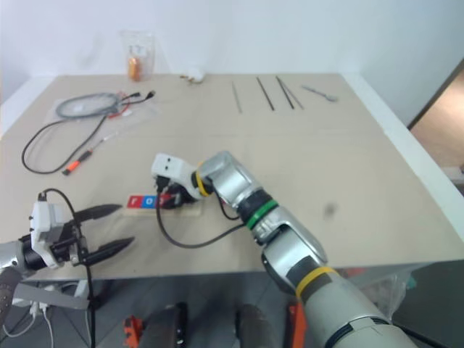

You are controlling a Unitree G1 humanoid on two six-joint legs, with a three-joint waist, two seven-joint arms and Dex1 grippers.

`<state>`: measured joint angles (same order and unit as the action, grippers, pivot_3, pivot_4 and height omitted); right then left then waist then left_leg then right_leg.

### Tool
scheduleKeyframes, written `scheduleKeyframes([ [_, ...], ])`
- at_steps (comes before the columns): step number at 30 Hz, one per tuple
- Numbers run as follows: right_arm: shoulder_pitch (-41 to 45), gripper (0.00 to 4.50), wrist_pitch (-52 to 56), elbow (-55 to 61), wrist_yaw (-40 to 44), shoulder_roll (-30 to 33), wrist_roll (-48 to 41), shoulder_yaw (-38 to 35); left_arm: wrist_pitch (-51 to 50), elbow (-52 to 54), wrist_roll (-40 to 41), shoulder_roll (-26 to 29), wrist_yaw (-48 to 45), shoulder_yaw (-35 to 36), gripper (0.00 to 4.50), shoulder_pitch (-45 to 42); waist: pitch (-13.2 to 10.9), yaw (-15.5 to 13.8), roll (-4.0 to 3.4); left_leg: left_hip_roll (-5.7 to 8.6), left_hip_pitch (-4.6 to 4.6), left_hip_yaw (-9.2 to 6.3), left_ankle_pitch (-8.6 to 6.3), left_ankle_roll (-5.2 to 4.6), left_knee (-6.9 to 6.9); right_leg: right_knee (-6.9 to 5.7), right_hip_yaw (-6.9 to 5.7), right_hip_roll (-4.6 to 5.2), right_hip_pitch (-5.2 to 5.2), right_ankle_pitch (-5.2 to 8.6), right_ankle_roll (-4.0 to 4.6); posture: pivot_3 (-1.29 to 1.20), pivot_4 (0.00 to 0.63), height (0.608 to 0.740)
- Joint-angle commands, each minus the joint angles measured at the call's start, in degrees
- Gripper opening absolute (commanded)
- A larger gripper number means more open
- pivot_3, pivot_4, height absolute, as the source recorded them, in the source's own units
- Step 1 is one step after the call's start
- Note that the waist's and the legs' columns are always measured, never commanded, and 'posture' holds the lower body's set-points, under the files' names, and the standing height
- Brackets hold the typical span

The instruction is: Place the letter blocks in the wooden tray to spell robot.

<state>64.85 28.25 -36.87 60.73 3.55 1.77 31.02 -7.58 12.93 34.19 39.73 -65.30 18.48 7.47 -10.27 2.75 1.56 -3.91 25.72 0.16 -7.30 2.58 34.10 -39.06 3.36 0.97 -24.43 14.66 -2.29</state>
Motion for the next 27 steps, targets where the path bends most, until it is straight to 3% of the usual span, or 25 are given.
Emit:
scheduleKeyframes([
  [1, 1.4, 1.18, -1.5, 0.1, 0.6, -0.4, 0.3, -1.7, 1.1, 1.4, 0.0, -0.1, 0.4, 0.6, 4.5, 0.3, 0.0, 0.0, 0.0, 0.0, 0.0, 0.0, 0.0, 0.0, 0.0, 0.0, 0.0, 0.0, 0.0, 0.0, 0.0, 0.0, 0.15, 0.74],
  [4, 1.1, 1.18, -1.7, 0.3, 1.2, -0.1, 0.2, -2.0, 1.3, 1.3, -0.2, -0.3, 0.5, 0.7, 4.5, 0.3, 0.0, 0.0, 0.0, 0.0, 0.0, 0.0, 0.0, 0.0, -0.02, 0.0, 0.0, -0.01, -0.01, 0.0, 0.0, 0.0, 0.15, 0.74],
  [6, 0.8, 2.22, -2.1, 0.4, 1.4, -0.1, 0.0, -2.2, 1.4, 1.2, -0.3, -0.4, 0.5, 0.6, 4.5, 0.2, 0.0, 0.0, 0.0, 0.0, 0.0, 0.0, 0.0, 0.0, -0.03, 0.0, 0.0, -0.01, -0.02, 0.0, 0.01, 0.0, 0.15, 0.74],
  [12, 0.9, 4.39, -1.5, 0.6, 2.9, -0.2, -1.0, -3.6, 1.7, 1.2, -0.5, -0.8, 0.5, 0.3, 4.5, 0.0, 0.0, 0.0, 0.0, 0.0, 0.0, 0.0, 0.0, 0.0, -0.04, 0.0, 0.0, 0.0, -0.02, 0.01, 0.0, 0.0, 0.15, 0.74],
  [18, 4.6, 4.48, 0.0, 0.3, 8.3, 2.7, -4.0, -7.6, 1.8, 0.7, -0.3, -0.7, -0.4, -0.9, 4.5, -0.8, 0.0, 0.0, 0.02, 0.0, 0.01, 0.0, 0.0, 0.0, -0.04, 0.0, 0.0, 0.0, -0.04, 0.0, 0.01, 0.0, 0.15, 0.74],
  [23, 3.4, 4.48, 1.2, 9.4, 17.7, 12.0, -9.1, -11.9, 1.2, 0.8, -0.4, -0.8, -1.8, -4.6, 4.5, -4.0, 0.0, -0.3, 0.05, 0.01, 0.04, 0.03, 0.0, 0.0, -0.03, 0.03, -0.05, 0.07, 0.06, 0.1, -0.11, 0.0, 0.15, 0.74],
  [27, -0.1, 4.48, 1.9, 15.1, 19.5, 19.5, -10.6, -14.3, 0.6, 1.4, -0.4, -1.0, -1.8, -7.6, 4.5, -6.9, 0.0, -0.3, 0.05, 0.03, 0.07, 0.06, -0.02, 0.02, -0.04, 0.05, -0.05, 0.09, 0.06, 0.15, -0.15, 0.0, 0.15, 0.74],
])
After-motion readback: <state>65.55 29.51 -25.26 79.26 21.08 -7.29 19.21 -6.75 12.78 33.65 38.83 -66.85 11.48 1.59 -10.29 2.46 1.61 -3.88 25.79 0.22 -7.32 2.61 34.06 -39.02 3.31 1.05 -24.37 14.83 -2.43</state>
